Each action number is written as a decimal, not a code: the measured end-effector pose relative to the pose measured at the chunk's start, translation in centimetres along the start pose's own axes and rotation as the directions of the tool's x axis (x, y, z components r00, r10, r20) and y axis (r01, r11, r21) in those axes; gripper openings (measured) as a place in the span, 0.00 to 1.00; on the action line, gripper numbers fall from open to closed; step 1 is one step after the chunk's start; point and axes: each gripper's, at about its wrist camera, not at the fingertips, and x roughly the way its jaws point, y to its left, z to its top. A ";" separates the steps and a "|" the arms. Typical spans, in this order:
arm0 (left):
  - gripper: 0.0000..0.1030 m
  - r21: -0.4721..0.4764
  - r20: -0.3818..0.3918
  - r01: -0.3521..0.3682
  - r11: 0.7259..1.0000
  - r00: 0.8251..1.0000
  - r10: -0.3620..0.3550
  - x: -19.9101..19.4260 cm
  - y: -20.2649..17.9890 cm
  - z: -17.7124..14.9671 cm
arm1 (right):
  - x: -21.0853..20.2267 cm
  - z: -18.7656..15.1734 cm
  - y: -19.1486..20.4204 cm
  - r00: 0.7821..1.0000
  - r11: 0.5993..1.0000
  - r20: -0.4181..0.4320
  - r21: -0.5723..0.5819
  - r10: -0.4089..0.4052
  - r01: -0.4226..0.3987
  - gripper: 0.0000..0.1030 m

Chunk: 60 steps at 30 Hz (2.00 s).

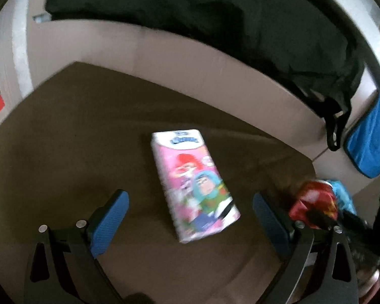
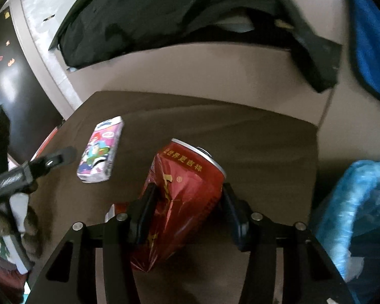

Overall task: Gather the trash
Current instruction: 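Grasp the red can with the right tool while the left tool grasps the pink Kleenex pack, then carry the Kleenex pack and red can over the blue bin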

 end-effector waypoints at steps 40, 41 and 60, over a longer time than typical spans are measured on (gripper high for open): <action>0.41 0.145 0.221 -0.020 0.989 0.975 -0.013 -9.0 -3.0 -6.5 | -7.0 -1.2 3.9 0.992 0.991 0.126 -0.134 0.024 -0.007 0.45; 0.41 0.148 0.226 -0.023 0.989 0.974 -0.011 -9.3 -3.2 -6.7 | -7.3 -1.3 3.9 0.991 0.991 0.130 -0.135 0.023 -0.005 0.45; 0.41 0.327 0.325 0.030 0.945 0.935 -0.142 -14.4 -14.9 -7.5 | -18.1 -2.8 -1.0 0.946 0.994 0.318 -0.065 -0.064 0.089 0.45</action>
